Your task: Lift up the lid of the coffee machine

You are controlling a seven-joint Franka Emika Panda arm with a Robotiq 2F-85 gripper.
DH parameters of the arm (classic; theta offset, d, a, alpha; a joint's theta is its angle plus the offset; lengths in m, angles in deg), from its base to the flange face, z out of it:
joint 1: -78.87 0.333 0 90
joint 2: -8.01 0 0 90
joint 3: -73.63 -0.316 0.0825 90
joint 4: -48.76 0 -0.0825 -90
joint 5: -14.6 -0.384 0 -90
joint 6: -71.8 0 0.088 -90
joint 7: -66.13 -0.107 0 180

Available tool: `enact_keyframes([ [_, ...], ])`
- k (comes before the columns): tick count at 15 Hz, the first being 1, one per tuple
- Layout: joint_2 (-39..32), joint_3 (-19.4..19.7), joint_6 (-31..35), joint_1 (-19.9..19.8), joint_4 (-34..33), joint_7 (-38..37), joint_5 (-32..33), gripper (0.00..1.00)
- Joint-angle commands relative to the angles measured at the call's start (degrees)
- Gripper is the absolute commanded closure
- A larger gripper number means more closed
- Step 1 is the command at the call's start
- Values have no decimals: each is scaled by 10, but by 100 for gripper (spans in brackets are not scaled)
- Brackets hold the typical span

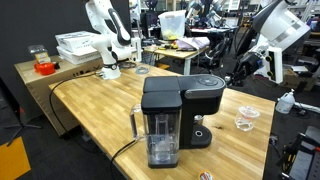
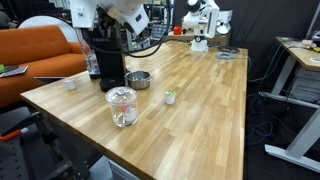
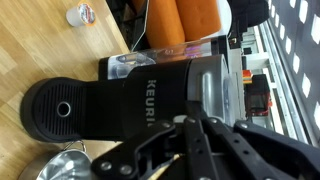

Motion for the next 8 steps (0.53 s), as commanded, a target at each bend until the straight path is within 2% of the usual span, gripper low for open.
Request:
enact_keyframes([
  [1, 20, -8, 6, 7, -10, -11, 11, 100],
  [8, 65, -17, 15, 15, -22, -33, 47, 100],
])
